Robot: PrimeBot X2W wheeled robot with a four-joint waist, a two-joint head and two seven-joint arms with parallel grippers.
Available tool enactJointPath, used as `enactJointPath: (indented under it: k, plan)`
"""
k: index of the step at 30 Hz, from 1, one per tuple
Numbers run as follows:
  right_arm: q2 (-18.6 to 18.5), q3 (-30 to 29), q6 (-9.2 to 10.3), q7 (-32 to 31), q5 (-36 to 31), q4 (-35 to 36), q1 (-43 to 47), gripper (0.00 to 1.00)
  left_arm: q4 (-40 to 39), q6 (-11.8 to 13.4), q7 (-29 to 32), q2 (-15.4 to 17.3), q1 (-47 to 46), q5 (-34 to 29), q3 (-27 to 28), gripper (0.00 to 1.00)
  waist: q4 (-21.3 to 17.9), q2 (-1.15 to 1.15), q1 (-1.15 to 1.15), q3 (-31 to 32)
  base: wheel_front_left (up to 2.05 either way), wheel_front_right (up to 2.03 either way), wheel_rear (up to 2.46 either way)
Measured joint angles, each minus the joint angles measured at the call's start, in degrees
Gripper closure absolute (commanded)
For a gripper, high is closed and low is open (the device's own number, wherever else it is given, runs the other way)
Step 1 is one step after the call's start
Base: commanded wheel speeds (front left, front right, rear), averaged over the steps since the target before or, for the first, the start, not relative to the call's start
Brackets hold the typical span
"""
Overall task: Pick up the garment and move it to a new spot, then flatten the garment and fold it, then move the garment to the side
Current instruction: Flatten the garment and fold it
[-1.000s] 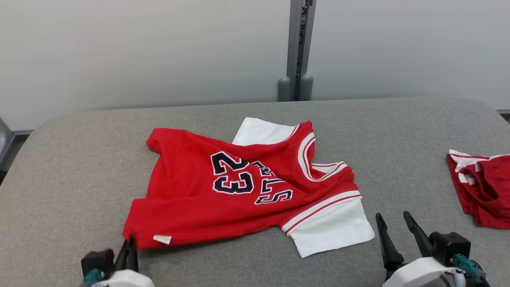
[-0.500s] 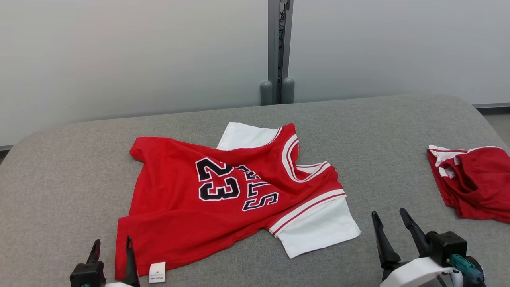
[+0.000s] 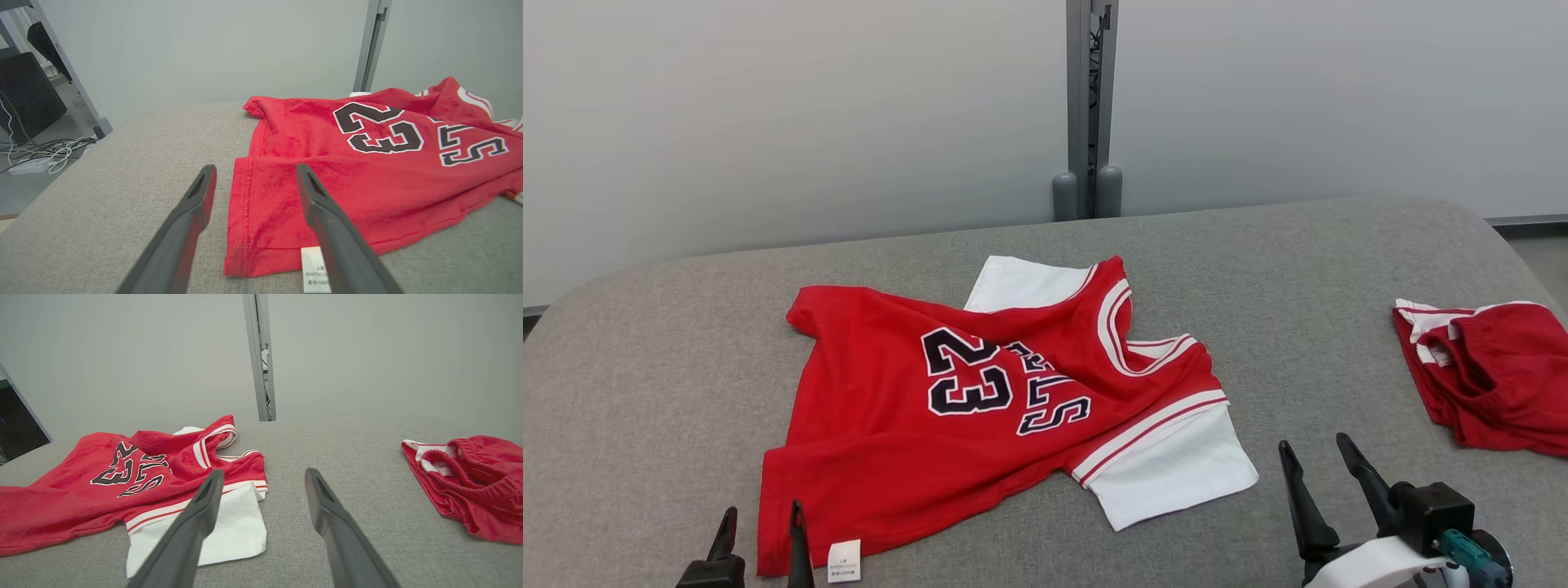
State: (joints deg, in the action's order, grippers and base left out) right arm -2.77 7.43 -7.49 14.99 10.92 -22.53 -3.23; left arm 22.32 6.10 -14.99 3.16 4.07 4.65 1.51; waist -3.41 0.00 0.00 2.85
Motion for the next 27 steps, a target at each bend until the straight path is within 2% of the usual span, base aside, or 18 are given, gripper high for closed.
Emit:
enactJointPath:
  k: [12,16,27]
  plan:
    - [0.0,0.5,0.0,0.0,-0.9,-2.4,-0.7,0.0,5.9,-0.9,0.0,-0.3,-2.4,2.6,1.1,0.0,0.7,0.0,0.0,-3.3,0.0,0.0,0.0]
    - [0.0,0.5,0.0,0.0,-1.3,-3.1,-1.3,0.0,8.1,-1.8,0.0,-0.3,-3.2,5.3,0.9,0.0,0.9,0.0,0.0,-4.5,0.0,0.0,0.0]
    - [0.0,1.0,0.0,0.0,-1.8,-5.7,-4.6,0.0,9.9,-2.1,0.0,-0.4,-7.0,7.3,-0.2,0.0,1.5,0.0,0.0,-8.8,0.0,0.0,0.0]
